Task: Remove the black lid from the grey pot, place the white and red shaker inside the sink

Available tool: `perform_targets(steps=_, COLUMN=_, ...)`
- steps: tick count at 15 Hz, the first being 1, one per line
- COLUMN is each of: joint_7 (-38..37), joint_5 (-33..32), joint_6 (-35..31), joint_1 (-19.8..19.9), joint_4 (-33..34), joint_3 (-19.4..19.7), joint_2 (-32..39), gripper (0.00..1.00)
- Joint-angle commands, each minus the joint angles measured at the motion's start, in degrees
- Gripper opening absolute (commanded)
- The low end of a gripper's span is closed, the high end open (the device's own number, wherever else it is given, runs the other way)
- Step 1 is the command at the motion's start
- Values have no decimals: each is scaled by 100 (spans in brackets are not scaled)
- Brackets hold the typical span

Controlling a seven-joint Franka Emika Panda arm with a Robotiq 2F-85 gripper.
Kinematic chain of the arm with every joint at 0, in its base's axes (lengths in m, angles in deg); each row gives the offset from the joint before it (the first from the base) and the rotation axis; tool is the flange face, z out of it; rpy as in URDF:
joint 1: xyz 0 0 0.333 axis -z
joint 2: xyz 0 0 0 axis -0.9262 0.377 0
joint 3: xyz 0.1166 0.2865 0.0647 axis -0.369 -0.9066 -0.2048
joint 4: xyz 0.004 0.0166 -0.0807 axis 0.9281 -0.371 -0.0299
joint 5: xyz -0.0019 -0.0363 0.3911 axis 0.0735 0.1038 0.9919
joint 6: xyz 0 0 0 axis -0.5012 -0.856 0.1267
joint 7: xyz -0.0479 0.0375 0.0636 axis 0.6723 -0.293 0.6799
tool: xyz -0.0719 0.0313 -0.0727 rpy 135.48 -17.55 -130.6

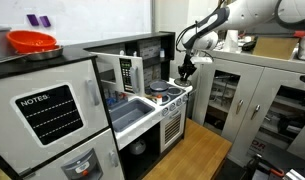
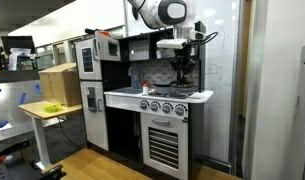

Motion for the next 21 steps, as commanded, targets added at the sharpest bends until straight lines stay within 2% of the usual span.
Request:
perform_targets(steps=1, joint_7=97, joint_5=71, joint_6=-114, joint_1=-2, joint_4=-41, joint_3=-27, joint_2=67, gripper=8)
perform_targets(steps=12, joint_7=-26, joint_5=-481, joint_6=288, joint_1=-318, joint_4=799, joint_3=23, joint_2=760, gripper=8)
perform_targets(steps=15, joint_7=41, joint_5=-633, joint_6=211, joint_1=-346, joint_4=1011, joint_3=11, joint_2=912, gripper=8)
perform_targets(steps=16, joint_7=34, joint_5=-682, joint_6=221, joint_1=-356, joint_4=1084, joint_3=14, joint_2=946, gripper=58)
perform_targets(steps=18, joint_7=70, joint_5=-735, joint_6=173, joint_1=-354, joint_4=1127, joint_3=-3, joint_2=948, gripper=65)
perform_targets(steps=21, joint_7=120, joint_5=-779, joint_6=119, joint_1=-369, joint_4=1105, joint_3=-19, joint_2=848, gripper=87)
